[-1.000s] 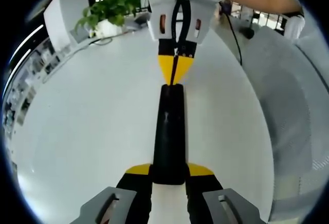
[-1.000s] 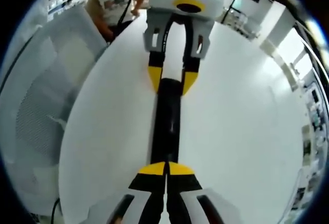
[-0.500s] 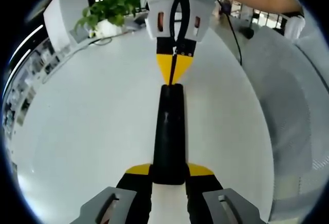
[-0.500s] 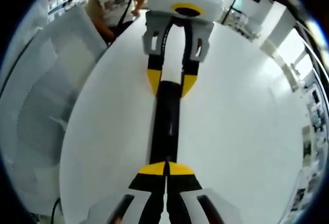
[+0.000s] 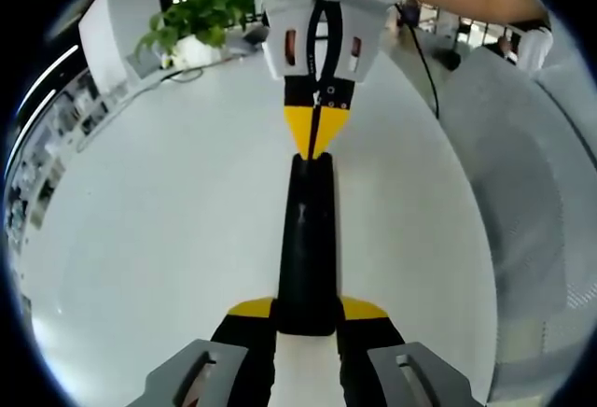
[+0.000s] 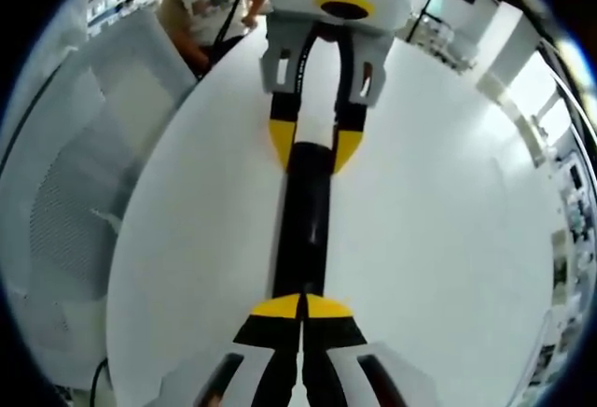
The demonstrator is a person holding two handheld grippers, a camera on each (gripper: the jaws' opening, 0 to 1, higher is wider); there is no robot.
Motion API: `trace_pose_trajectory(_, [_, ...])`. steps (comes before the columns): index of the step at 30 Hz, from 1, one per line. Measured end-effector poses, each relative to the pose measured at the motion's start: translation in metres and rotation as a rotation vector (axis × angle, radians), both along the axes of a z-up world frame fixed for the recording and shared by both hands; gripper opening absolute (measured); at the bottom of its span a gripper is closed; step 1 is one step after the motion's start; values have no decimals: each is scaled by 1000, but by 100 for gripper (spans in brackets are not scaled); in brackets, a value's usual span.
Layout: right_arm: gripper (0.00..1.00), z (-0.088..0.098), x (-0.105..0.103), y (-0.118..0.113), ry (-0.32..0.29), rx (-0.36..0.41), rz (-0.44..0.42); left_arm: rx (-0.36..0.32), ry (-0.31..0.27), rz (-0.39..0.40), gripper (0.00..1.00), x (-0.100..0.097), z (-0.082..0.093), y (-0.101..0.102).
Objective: Press the specified remote control buttons in sequence, fully releasing each button before pressing the next.
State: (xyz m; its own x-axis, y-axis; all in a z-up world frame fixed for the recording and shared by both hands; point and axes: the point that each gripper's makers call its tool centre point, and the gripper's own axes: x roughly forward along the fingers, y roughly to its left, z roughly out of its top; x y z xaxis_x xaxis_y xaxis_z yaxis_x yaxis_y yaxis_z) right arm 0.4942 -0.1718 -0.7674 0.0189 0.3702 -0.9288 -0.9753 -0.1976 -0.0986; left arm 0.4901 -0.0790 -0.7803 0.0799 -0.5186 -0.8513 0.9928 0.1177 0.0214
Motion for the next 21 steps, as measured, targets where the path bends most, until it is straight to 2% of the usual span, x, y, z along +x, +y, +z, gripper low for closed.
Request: trace_pose_trajectory(21, [0, -5, -2, 2, 13, -6, 6, -3, 0, 0, 24, 0, 0, -1])
